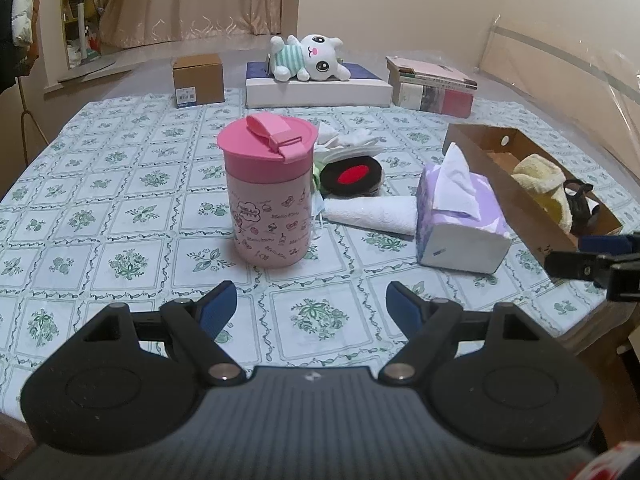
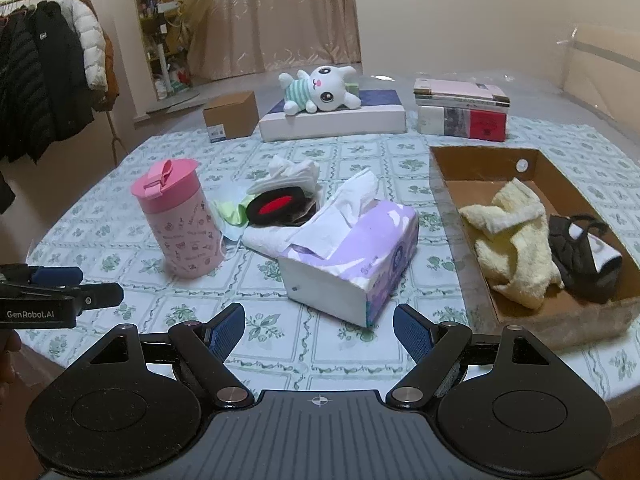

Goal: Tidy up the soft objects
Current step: 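Move the right gripper down to the white paper towel beside the cup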

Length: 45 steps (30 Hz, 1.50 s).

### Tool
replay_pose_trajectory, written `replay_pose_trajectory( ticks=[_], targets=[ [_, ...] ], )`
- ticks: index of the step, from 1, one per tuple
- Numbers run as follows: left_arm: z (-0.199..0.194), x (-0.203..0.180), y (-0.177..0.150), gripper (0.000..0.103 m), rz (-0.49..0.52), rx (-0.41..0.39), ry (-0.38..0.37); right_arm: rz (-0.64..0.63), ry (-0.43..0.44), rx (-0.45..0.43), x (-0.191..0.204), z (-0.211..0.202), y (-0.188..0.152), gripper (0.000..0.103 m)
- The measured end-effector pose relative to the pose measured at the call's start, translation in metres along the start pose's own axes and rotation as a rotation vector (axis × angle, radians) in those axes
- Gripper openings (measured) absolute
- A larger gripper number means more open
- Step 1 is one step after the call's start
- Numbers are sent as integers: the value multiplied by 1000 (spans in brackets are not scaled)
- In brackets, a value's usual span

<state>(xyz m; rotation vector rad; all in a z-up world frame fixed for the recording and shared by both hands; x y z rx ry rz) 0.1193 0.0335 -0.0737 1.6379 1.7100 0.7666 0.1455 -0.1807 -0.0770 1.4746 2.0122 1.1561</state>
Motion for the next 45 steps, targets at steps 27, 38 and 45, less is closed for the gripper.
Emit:
replay_pose_trajectory(
  ticks=[27, 38, 45],
  targets=[
    [44, 81, 38, 80, 456, 10, -155, -710, 287, 224, 59, 134, 51, 81],
    [96, 135, 64, 80, 571, 28, -182, -816, 331, 400, 57, 190, 47, 81],
    [128, 148, 77, 80, 612, 34, -195, -846, 372, 513, 53, 223, 34, 81]
  ],
)
Point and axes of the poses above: each gripper's, at about its wrist camera, not at the fingertips, and z roughly the way its jaws point, x to its left, y to its top, the point moved 10 cm from there along z, roughly the way its jaws point, and after that the axes turned 3 degrees about -x, right-handed, at the moved point
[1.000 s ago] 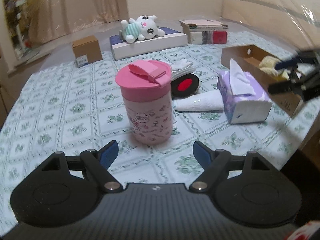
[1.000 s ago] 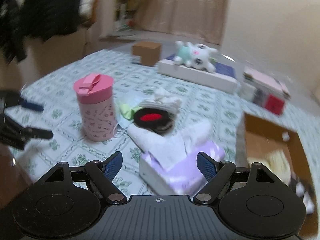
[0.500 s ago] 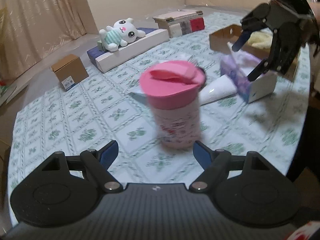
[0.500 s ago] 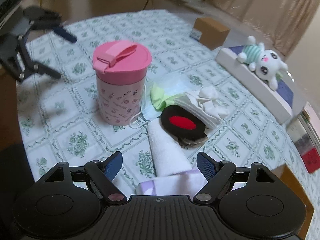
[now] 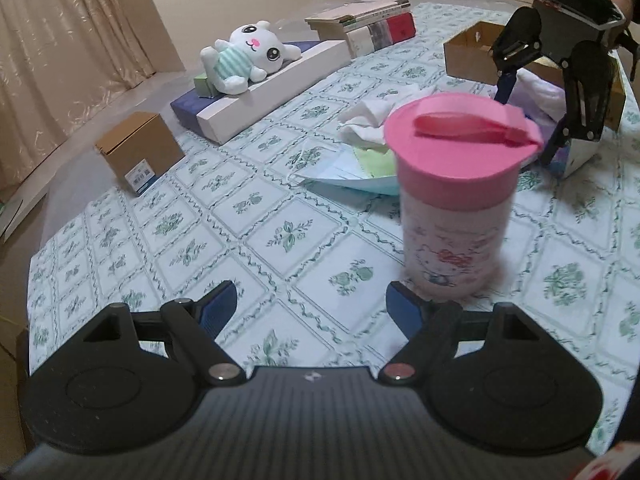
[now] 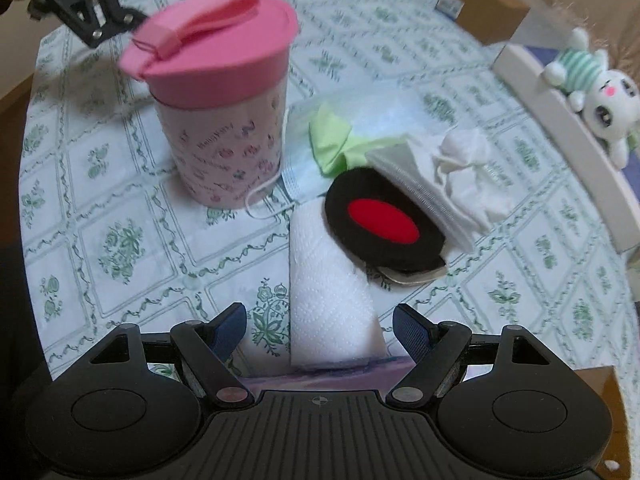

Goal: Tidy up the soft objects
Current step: 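Move the right gripper down to the white paper towel beside the cup, then grasp the white paper towel with the right gripper while the left grasps the blue face mask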

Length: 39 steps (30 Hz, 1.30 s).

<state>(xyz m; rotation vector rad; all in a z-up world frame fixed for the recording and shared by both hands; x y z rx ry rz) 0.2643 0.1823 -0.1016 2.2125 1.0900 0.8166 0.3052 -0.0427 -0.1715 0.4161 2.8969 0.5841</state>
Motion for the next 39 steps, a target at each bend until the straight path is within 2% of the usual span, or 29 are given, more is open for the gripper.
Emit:
replay_pose_trajectory(
  ticks=[8, 10, 15, 20, 24, 31, 35, 39],
  targets=[
    [32, 5, 10, 80, 100, 9, -66, 5, 56, 60, -11, 29, 7, 80],
    [40, 7, 11, 80, 110, 12, -79, 13, 73, 66, -12, 34, 8, 75],
    [54, 16, 12, 80, 110, 20, -106, 42, 106, 73, -12, 41, 9, 50],
    [67, 25, 13, 80, 77, 46, -119, 72, 101, 59, -13, 37, 11, 36],
    [77, 40, 14, 80, -36, 89, -126, 71, 70, 39, -12, 23, 14, 31],
    [92, 69, 22, 78, -293, 144, -144, 58, 1, 1, -10, -12, 19, 30],
    [110, 74, 27, 72, -453, 181, -202, 74, -31, -45, -11, -33, 23, 30],
    [131, 69, 37, 66, -607, 197, -299, 100, -31, -96, -9, -50, 26, 30]
  ],
)
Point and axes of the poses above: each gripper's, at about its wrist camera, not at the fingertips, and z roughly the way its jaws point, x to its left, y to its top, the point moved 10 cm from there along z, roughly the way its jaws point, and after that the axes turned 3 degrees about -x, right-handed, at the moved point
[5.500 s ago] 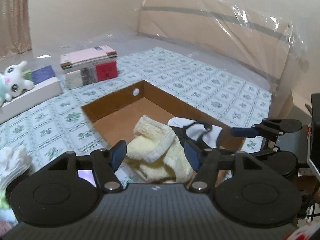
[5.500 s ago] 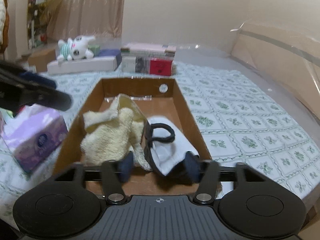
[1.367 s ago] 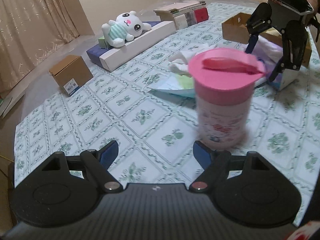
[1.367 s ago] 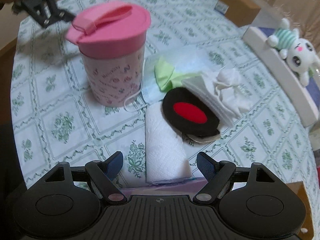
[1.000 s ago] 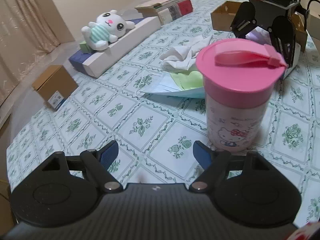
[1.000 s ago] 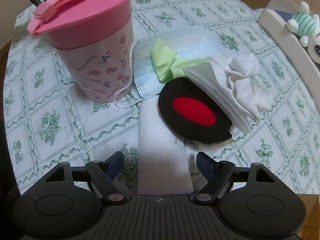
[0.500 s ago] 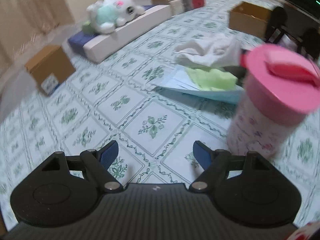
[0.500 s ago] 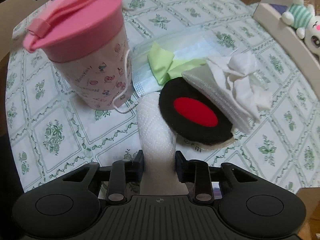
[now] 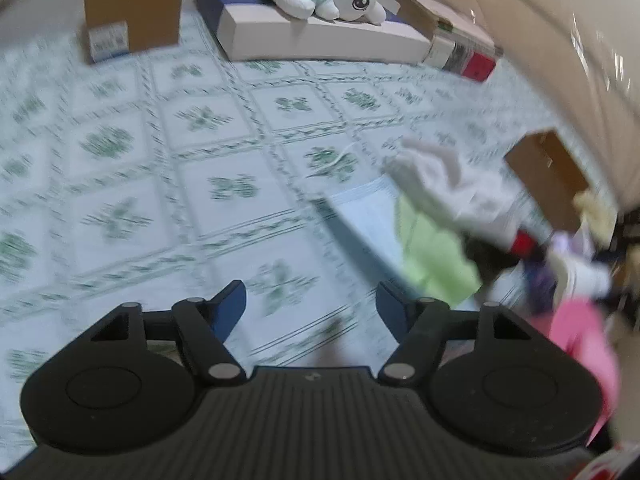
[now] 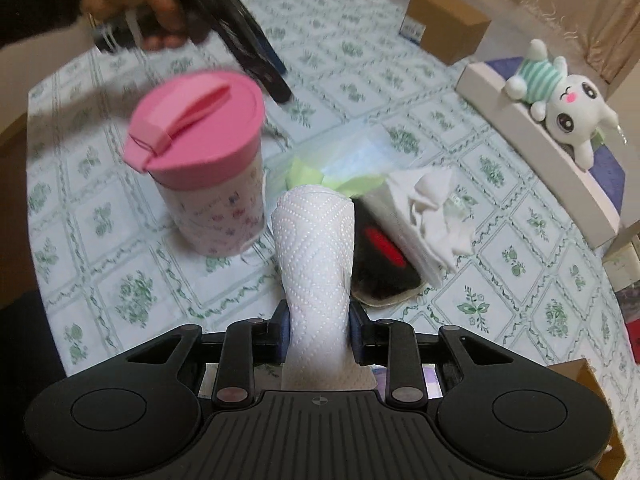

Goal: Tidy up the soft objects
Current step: 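Grasp the white paper towel with the right gripper while the left grasps the blue face mask, then carry the paper towel and blue face mask over the cardboard tray with both grippers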

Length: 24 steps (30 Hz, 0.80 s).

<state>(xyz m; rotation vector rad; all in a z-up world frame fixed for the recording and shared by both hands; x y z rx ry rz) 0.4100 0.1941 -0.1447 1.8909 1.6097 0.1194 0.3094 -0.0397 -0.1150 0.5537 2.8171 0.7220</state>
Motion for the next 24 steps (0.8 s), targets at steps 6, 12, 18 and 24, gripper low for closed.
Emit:
replay_pose_trajectory(
  ticks=[6, 12, 18, 24],
  targets=[
    [35, -11, 10, 49, -102, 43, -73, 28, -25, -73, -6, -12, 5, 30],
    [62, -24, 10, 36, -137, 101, -108, 118, -122, -127, -41, -15, 1, 30],
    [69, -31, 11, 6, -118, 120, -99, 246, -173, -182, -69, -25, -9, 30],
    [34, -30, 29, 0, -41, 32, 11, 309, -213, -247, -70, -45, -16, 30]
  ],
)
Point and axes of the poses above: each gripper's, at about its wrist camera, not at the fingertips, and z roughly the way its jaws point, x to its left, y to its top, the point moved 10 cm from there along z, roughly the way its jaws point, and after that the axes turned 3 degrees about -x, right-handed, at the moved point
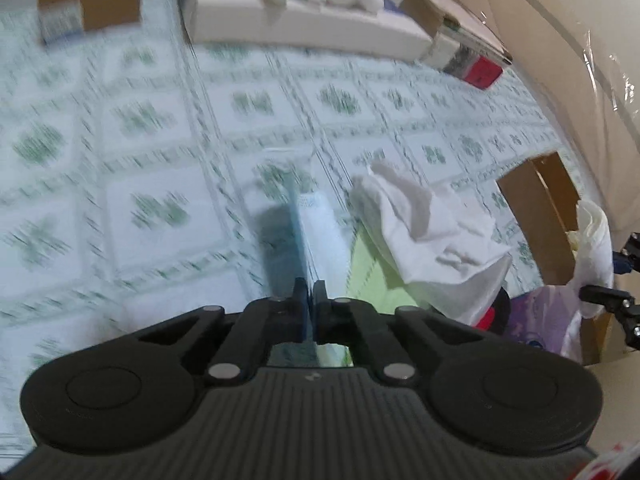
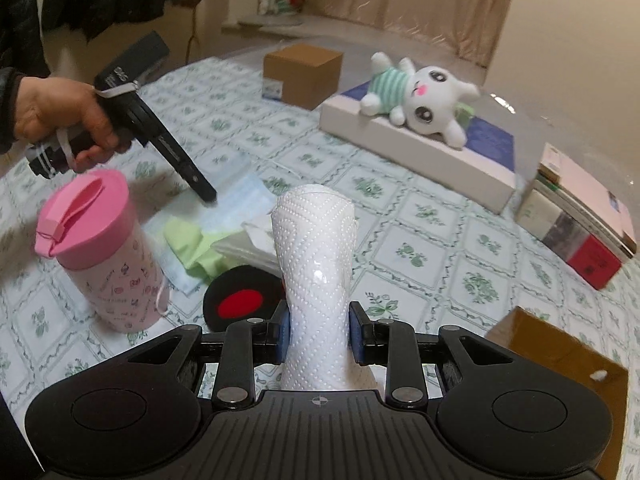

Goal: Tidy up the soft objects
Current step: 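Carry the paper towel and blue face mask over the cardboard tray with both grippers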

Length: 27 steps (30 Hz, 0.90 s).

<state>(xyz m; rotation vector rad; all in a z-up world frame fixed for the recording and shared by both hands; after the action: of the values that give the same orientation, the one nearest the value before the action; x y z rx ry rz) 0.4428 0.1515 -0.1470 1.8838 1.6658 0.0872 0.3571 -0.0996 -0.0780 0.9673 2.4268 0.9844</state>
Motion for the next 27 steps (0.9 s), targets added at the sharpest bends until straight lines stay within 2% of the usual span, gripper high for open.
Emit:
replay_pose_trajectory(
  ticks=[3, 10, 18, 22, 27],
  targets=[
    [-29, -1, 12, 0, 72, -63, 95, 29, -10, -23, 2, -10, 0, 30],
    [-97, -14, 32, 0, 128, -162, 217, 101, -35, -86, 6, -41, 5, 30],
    [-168, -59, 43, 0, 173, -251, 285, 167, -52, -149, 12, -88, 8, 30],
    [-201, -90, 51, 0, 206, -298, 288, 180, -74, -176, 12, -119, 5, 30],
    [-224, -135, 52, 0, 251, -321, 282, 212, -111, -201, 6, -155, -8, 30]
  ],
)
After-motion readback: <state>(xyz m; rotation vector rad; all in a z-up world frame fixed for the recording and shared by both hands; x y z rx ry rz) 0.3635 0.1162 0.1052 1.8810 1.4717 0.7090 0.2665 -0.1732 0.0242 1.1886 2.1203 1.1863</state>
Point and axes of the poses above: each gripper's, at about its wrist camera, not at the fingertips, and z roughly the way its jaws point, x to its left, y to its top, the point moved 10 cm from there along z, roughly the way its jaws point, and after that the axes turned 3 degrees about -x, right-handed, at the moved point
